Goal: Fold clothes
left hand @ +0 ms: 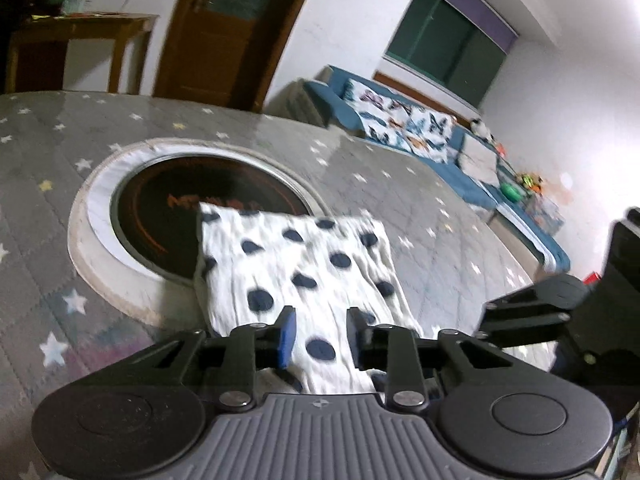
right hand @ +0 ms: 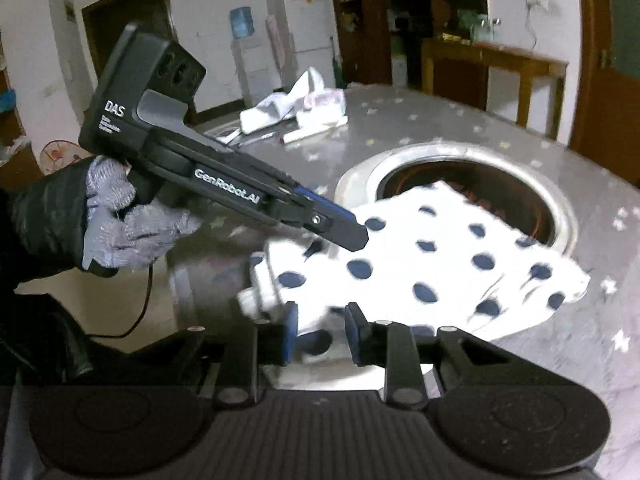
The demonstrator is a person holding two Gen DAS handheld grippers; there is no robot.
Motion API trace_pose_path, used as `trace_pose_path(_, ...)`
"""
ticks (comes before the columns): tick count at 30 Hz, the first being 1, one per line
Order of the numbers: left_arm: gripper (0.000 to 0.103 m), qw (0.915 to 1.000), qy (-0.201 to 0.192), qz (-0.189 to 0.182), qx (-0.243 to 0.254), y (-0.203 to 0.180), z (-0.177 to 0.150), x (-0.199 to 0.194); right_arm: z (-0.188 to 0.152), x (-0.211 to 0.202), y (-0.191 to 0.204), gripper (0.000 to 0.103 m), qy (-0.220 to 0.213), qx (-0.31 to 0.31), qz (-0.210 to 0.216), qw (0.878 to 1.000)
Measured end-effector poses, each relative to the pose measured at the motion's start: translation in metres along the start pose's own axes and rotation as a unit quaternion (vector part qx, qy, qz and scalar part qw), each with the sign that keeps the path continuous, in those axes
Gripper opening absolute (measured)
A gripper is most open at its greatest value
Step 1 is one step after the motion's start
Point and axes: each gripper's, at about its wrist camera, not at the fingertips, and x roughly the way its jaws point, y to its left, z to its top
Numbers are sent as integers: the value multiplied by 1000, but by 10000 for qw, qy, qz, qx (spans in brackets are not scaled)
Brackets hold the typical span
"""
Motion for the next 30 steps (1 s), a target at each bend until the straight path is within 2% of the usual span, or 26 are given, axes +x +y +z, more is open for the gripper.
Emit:
trace_pose_path(3, 29, 9991, -309, 70, -294, 14, 7, -18, 2, -4, 10, 25, -37, -345, -107, 9993)
trace_pose_path(6, 29, 9983, -409, 233, -341, 19, 13, -26, 8, 3, 16, 25, -8, -493, -57, 9988)
trace_pose_path(10, 29, 9983, -386, 246, -353, 18, 12, -28, 10, 24, 19, 25, 126, -595, -59, 9981)
trace_pose_path(13, 29, 9985, -350, 245, -353, 16, 12, -27, 9, 34, 21, 20, 272, -670, -12, 9974)
trace_pose_path(23, 32, 9985, -460, 156, -263, 11, 19, -32, 18, 2, 22, 17, -129, -669, 157, 9976)
trace_pose_path(30, 32, 9996, -208, 10, -179, 2, 13, -17, 1, 21, 20, 17, 87, -458, 356, 9983)
